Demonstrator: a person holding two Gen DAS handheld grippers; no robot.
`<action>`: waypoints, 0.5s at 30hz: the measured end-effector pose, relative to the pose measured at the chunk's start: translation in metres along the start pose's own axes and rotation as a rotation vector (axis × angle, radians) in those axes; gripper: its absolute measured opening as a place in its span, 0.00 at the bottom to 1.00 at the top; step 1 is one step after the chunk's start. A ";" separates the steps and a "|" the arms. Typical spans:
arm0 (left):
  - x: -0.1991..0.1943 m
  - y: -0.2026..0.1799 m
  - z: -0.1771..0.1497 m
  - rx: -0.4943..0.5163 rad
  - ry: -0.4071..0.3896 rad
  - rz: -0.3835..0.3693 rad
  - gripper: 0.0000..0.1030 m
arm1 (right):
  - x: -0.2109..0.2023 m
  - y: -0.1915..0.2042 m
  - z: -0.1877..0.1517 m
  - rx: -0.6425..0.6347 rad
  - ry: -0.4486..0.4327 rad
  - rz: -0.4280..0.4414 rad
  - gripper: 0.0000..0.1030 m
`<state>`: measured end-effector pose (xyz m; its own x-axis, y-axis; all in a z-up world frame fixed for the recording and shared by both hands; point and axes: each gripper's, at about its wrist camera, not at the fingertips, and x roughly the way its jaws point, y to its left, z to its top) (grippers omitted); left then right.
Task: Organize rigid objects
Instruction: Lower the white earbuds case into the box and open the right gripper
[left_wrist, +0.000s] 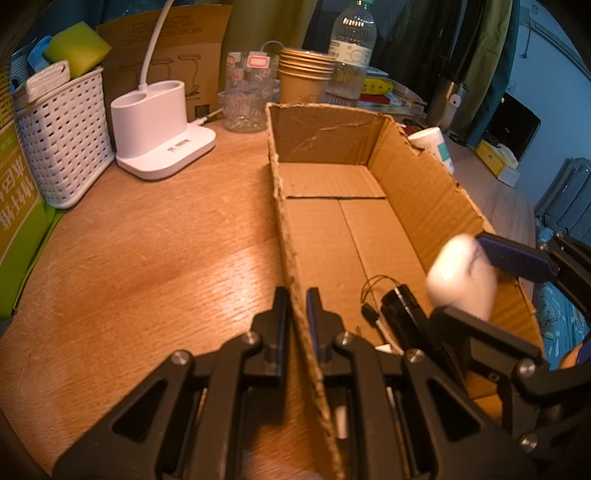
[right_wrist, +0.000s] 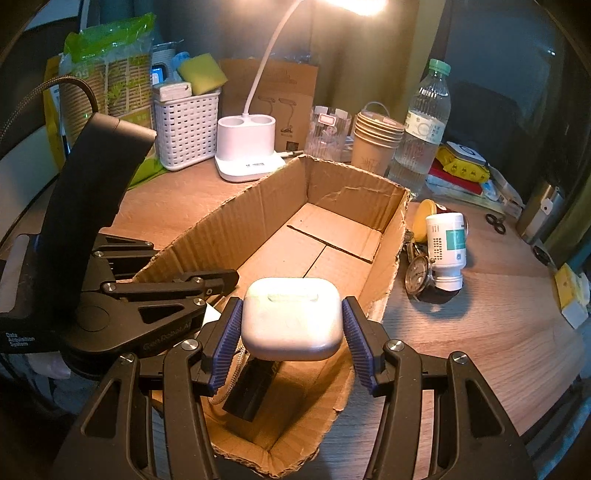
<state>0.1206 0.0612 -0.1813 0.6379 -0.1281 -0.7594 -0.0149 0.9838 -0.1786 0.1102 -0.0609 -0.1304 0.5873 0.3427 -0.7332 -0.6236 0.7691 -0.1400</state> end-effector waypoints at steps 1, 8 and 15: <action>0.000 0.000 0.000 0.000 0.001 0.000 0.11 | -0.001 0.000 0.000 0.001 -0.002 0.002 0.56; 0.000 0.000 0.000 0.000 0.003 -0.002 0.11 | -0.004 -0.002 0.000 0.011 -0.009 0.010 0.58; 0.000 0.001 0.000 0.000 0.003 -0.002 0.11 | -0.009 -0.006 0.002 0.026 -0.031 0.019 0.58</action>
<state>0.1205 0.0617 -0.1815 0.6356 -0.1307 -0.7608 -0.0133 0.9835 -0.1801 0.1098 -0.0675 -0.1213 0.5916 0.3732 -0.7147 -0.6211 0.7761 -0.1088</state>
